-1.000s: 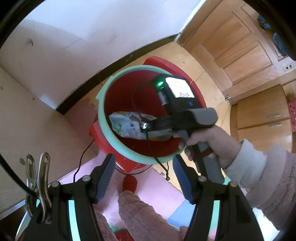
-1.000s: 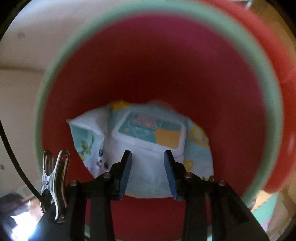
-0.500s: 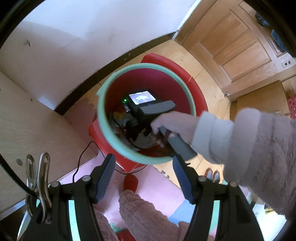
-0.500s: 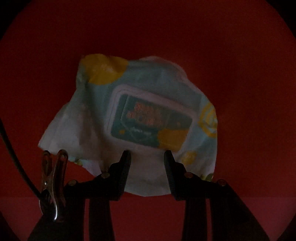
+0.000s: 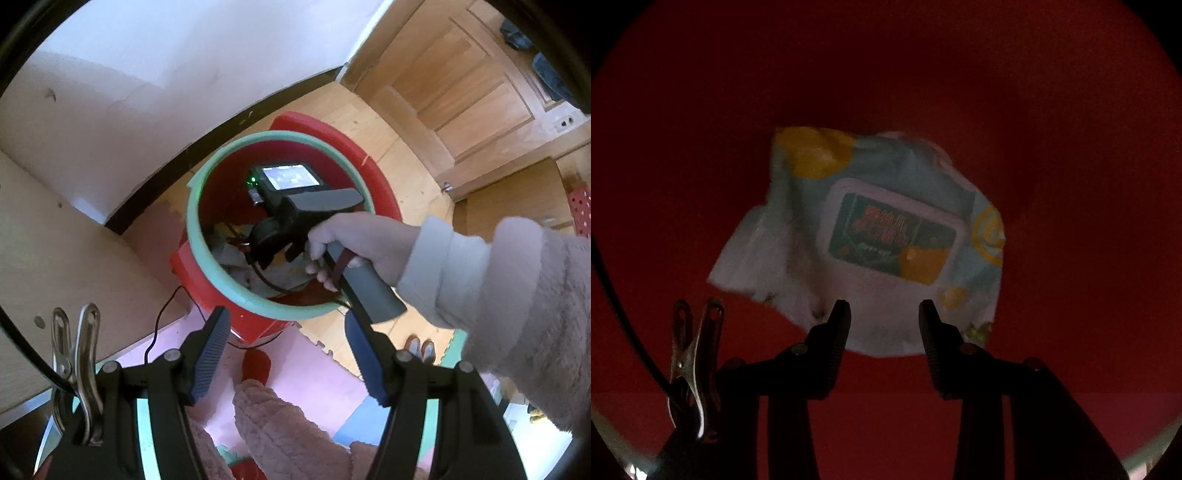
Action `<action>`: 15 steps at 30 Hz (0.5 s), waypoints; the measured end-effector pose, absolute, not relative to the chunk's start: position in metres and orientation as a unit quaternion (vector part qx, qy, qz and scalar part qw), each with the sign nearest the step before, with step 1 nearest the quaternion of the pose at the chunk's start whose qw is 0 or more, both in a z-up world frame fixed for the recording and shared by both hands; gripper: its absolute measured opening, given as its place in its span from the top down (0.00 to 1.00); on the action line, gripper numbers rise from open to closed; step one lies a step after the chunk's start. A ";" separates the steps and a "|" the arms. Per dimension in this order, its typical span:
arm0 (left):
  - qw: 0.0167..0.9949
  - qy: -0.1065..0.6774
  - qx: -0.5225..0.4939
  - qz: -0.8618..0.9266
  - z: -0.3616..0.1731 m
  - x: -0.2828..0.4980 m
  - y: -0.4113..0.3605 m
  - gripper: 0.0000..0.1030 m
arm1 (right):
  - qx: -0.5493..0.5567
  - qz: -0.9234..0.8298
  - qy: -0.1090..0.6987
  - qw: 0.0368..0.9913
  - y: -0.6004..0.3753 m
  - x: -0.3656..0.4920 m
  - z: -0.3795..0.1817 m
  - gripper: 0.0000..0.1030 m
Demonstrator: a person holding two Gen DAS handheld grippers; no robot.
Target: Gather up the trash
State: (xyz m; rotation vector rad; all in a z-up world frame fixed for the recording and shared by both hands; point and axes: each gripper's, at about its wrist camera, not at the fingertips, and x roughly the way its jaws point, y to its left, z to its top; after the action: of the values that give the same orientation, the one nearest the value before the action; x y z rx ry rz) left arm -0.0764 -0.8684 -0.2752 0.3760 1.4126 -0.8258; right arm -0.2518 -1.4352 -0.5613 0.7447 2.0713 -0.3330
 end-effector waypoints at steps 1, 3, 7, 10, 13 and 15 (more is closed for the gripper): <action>0.668 0.624 0.167 -0.369 -0.273 -0.078 -0.869 0.34 | 0.297 -0.135 0.831 0.451 -1.436 -0.251 -0.553 0.63; 0.668 0.622 0.167 -0.373 -0.269 -0.083 -0.870 0.34 | 0.295 -0.139 0.822 0.468 -1.437 -0.253 -0.532 0.63; 0.666 0.618 0.164 -0.384 -0.258 -0.093 -0.869 0.34 | 0.304 -0.147 0.794 0.505 -1.439 -0.260 -0.488 0.63; 0.669 0.610 0.164 -0.393 -0.247 -0.103 -0.871 0.34 | 0.307 -0.155 0.771 0.536 -1.427 -0.269 -0.464 0.63; 0.673 0.599 0.164 -0.402 -0.234 -0.109 -0.870 0.34 | 0.311 -0.163 0.734 0.581 -1.413 -0.291 -0.437 0.63; 0.678 0.591 0.163 -0.406 -0.224 -0.112 -0.869 0.34 | 0.318 -0.170 0.711 0.604 -1.401 -0.302 -0.420 0.63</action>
State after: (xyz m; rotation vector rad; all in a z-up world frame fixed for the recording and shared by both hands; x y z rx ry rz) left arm -0.1116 -0.8688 -0.2237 0.3667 1.3276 -0.9133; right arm -0.3024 -1.4006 -0.4202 0.7367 1.6458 -0.3942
